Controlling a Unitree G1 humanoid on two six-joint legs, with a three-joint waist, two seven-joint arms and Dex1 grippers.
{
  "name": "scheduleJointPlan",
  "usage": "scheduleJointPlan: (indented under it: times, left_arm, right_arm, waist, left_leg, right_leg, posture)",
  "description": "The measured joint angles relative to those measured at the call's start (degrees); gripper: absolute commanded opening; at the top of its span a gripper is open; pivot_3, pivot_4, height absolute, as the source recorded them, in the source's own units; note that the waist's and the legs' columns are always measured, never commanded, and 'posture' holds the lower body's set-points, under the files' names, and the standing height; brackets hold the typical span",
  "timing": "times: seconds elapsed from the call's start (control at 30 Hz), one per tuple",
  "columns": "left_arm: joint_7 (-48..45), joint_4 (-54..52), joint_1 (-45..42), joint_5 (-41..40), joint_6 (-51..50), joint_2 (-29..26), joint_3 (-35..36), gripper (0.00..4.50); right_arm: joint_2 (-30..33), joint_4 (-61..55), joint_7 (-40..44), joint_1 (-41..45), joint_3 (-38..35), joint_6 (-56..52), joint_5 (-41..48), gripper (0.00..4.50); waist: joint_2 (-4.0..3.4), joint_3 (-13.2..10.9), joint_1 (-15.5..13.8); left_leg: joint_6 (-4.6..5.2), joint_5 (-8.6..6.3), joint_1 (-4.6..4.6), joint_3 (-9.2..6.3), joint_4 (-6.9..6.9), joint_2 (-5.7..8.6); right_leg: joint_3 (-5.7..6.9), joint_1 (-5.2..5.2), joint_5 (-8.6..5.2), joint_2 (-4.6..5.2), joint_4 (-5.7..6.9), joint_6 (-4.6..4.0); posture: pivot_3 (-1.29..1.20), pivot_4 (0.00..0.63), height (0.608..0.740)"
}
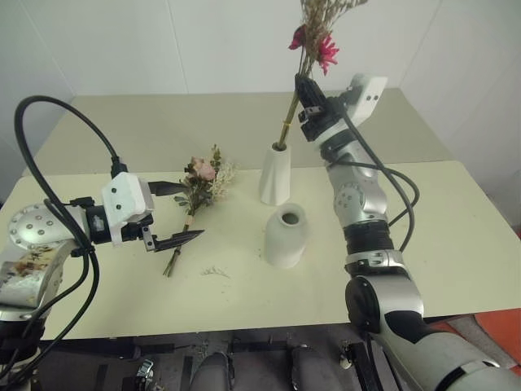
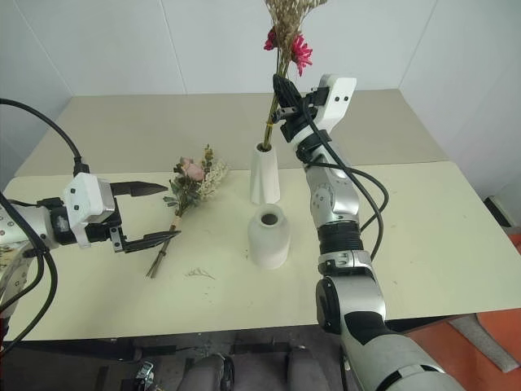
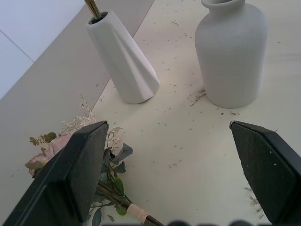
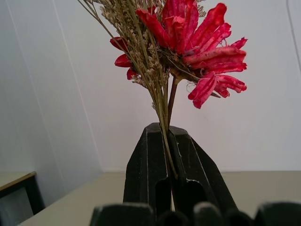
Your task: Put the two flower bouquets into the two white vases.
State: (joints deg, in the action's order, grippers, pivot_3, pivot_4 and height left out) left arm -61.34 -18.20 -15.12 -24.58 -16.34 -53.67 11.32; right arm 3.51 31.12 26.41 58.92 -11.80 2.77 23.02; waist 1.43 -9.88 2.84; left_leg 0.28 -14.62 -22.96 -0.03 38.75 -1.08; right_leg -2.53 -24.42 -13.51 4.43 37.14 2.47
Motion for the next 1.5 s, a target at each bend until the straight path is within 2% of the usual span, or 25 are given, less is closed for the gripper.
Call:
scheduleJointPlan:
  times: [0.53,0.57,0.63,0.97,1.17,1.5]
  left_arm:
    - [0.11,-0.02,0.01,0.13,0.05,0.01,-0.02,4.5]
    - [0.12,-0.02,0.01,0.16,0.05,0.01,-0.02,4.5]
    - [0.16,-0.02,0.01,0.24,0.05,0.02,-0.02,4.5]
    - [0.17,0.06,-0.05,0.53,0.2,0.11,-0.26,4.5]
    - [0.12,0.61,-0.49,1.69,1.12,0.16,-1.28,4.5]
    - [0.04,1.71,-0.43,2.12,1.44,0.2,-1.25,4.5]
  right_arm:
    - [-1.14,1.77,1.07,-3.97,4.43,5.13,-5.8,0.02]
    - [-1.14,1.84,1.05,-3.98,4.42,5.32,-5.95,0.56]
    - [-1.14,1.87,1.2,-4.0,4.39,5.49,-5.94,1.03]
    - [0.09,-2.6,3.42,-8.22,4.95,5.08,-5.96,4.45]
    - [6.28,-7.94,4.09,-11.66,9.73,0.72,-11.05,4.48]
    - [17.46,-23.4,12.61,-18.76,10.96,-7.07,-9.02,4.48]
  waist:
    - [0.0,0.0,0.04]
    - [0.0,0.0,0.03]
    - [0.0,0.0,0.03]
    - [0.0,0.0,-0.06]
    - [0.0,0.0,-0.16]
    - [0.01,0.0,-0.29]
  left_leg:
    - [-0.01,0.0,0.01,-0.01,0.0,0.0]
    - [-0.01,0.0,0.0,-0.01,0.0,0.0]
    - [-0.01,0.0,0.0,-0.01,0.0,0.0]
    - [-0.01,0.0,0.0,-0.01,0.0,0.0]
    - [-0.01,0.0,0.01,0.0,0.01,0.01]
    - [0.0,0.0,0.05,0.01,0.02,0.01]
  right_leg:
    - [0.0,0.0,0.0,0.0,0.0,0.0]
    - [0.0,0.0,0.0,0.0,0.0,0.0]
    - [0.0,0.0,0.0,0.0,0.0,0.0]
    - [0.0,0.0,0.0,0.0,0.0,0.0]
    - [0.0,0.01,0.0,-0.01,-0.02,0.0]
    - [-0.01,0.05,0.0,-0.01,-0.12,0.0]
  posture:
    - [0.0,0.15,0.74]
    - [0.0,0.15,0.74]
    - [0.0,0.15,0.74]
    - [0.0,0.15,0.74]
    - [0.0,0.15,0.74]
    - [0.0,0.15,0.74]
